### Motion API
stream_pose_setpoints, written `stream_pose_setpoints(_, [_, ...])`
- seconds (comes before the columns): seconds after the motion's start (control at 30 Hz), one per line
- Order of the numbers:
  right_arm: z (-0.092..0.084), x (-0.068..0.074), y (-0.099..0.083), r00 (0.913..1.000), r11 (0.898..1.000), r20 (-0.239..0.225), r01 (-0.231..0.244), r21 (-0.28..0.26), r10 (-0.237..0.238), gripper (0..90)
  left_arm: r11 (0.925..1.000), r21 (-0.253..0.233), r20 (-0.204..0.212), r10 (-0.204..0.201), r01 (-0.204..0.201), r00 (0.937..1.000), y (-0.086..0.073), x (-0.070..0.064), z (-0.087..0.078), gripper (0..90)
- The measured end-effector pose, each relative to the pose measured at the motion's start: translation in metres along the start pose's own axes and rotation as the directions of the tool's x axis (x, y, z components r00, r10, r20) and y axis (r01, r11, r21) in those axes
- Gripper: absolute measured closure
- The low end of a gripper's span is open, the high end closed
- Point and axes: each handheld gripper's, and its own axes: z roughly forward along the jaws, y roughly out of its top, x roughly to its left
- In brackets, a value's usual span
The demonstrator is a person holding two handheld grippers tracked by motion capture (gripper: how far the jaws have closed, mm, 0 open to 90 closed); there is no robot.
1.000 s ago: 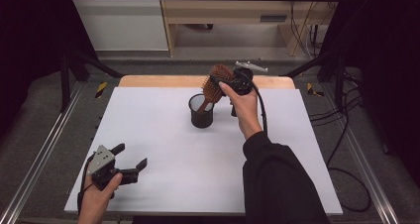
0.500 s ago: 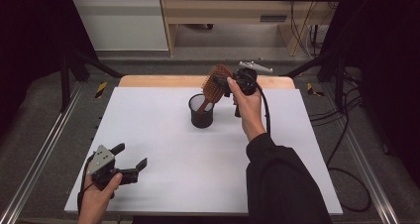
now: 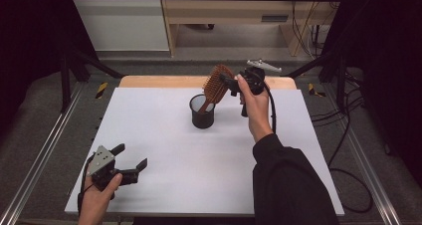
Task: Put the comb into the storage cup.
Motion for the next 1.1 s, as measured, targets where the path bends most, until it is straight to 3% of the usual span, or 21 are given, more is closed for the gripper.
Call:
stream_pose_setpoints(0.23, [-0.004,0.000,0.002,0.9996,1.000,0.009,0.027,-0.005,-0.027,12.5,1.0000,-0.002,-0.002,0.001,-0.001,1.0000,0.000,0.001,0.000,2.9])
stream_pose_setpoints(0.33, [-0.006,0.001,0.003,0.9973,0.998,0.045,0.059,-0.014,-0.058,9.4,1.0000,-0.002,-0.003,0.000,0.000,1.0000,0.000,0.001,0.000,2.9])
stream_pose_setpoints(0.57, [-0.009,0.002,0.004,0.9791,0.987,0.143,0.153,-0.046,-0.145,6.8,1.0000,0.001,-0.007,-0.003,0.003,1.0000,-0.001,0.002,0.000,2.9])
stream_pose_setpoints(1.1, [-0.023,0.004,0.002,0.9563,0.965,0.186,0.246,-0.092,-0.226,6.9,1.0000,-0.006,-0.011,0.003,-0.003,0.9999,0.000,0.002,-0.002,2.8])
